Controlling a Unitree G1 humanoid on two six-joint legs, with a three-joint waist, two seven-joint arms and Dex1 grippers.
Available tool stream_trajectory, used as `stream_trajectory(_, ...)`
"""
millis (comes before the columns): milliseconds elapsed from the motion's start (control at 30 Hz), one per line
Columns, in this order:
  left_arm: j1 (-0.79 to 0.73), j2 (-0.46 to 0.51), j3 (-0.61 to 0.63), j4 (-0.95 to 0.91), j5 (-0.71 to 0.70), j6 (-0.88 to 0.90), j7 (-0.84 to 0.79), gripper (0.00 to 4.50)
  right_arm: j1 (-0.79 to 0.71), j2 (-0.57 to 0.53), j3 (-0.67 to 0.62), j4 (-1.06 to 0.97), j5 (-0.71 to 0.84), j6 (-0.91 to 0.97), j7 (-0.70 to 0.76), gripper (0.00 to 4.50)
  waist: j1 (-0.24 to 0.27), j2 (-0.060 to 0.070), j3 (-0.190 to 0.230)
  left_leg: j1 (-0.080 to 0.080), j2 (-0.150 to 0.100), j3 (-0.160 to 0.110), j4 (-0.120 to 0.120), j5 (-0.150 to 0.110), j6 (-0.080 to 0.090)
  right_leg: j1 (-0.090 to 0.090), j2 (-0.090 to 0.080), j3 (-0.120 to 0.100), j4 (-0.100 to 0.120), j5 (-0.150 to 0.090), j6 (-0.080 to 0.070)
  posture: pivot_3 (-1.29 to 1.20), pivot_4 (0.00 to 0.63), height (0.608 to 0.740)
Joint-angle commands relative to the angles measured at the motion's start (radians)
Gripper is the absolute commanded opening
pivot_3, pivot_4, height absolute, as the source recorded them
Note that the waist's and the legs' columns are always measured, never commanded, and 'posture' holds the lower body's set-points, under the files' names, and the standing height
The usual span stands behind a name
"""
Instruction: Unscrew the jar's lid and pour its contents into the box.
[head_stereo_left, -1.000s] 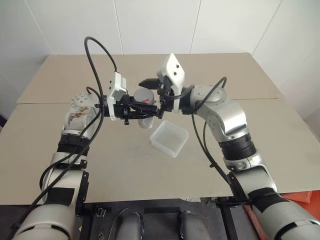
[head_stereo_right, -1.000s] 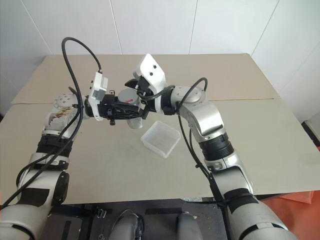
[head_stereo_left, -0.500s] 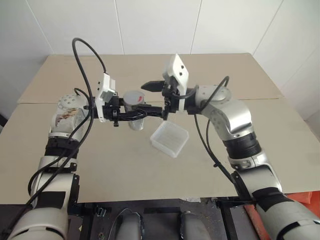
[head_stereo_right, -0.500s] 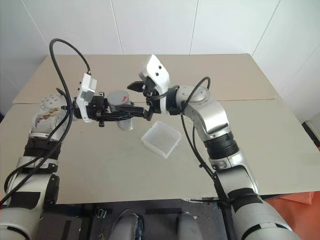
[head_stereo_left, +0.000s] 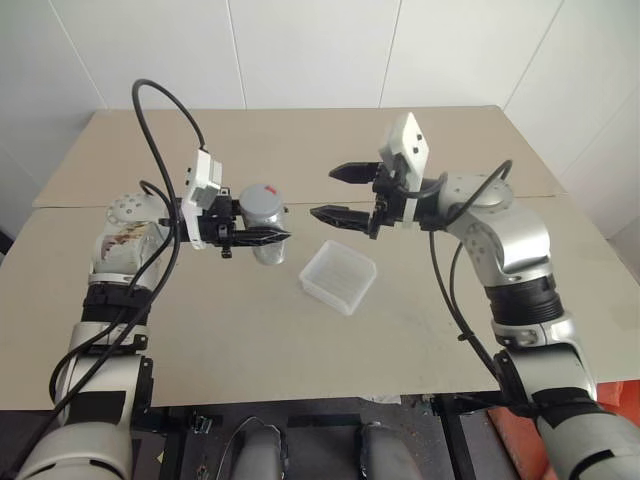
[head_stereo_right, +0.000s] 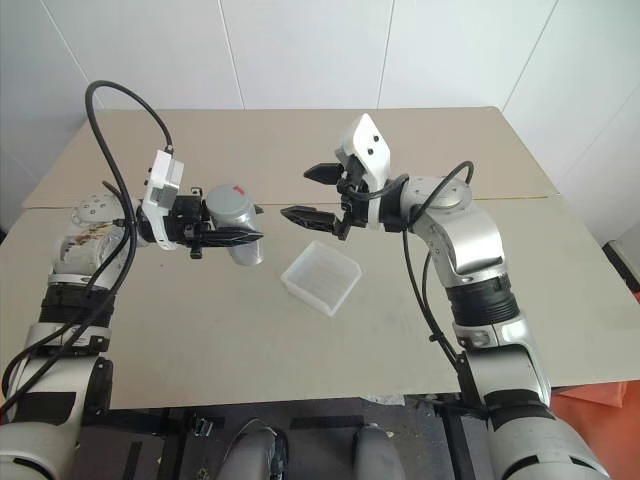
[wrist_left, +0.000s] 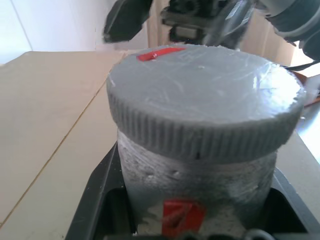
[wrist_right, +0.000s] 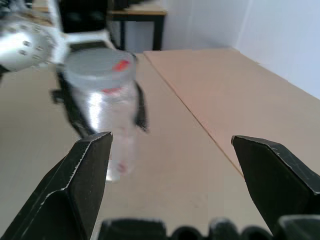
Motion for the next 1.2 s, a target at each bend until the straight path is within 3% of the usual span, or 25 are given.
stream_trajectory(33,-0.013,-0.024,0.018,-0.005,-0.019,-0.014,0.024,1.96,-0.041,0.013,-0.017,-0.1,0.037,0.031,-0.014,4.46,0.001,0.0,0.0,0.0,0.0,0.0,0.0,0.0,0.0,0.0,0.0,0.0,0.0,0.0,0.0,0.0,0.15,0.74)
stream_trajectory(267,-0.049,-0.071,0.009,0.02,-0.016,-0.023,0.024,1.96,-0.103,0.112,0.044,-0.078,-0.019,0.034,-0.092,4.46,0.0,0.0,0.0,0.0,0.0,0.0,0.0,0.0,0.0,0.0,0.0,0.0,0.0,0.0,0.0,0.0,0.15,0.74)
stream_trajectory(667,-0.054,-0.066,0.011,0.001,-0.025,-0.012,-0.006,1.96,-0.148,0.196,0.07,0.053,-0.08,0.01,-0.139,4.46,-0.001,0.0,0.0,0.0,0.0,0.0,0.0,0.0,0.0,0.0,0.0,0.0,0.0,0.0,0.0,0.0,0.15,0.74)
stream_trajectory(1200,-0.007,-0.016,0.019,-0.053,-0.063,0.025,-0.042,1.96,-0.113,0.097,-0.01,0.097,-0.03,-0.025,-0.069,4.46,-0.001,0.0,0.0,0.0,0.0,0.0,0.0,0.0,0.0,0.0,0.0,0.0,0.0,0.0,0.0,0.0,0.15,0.74)
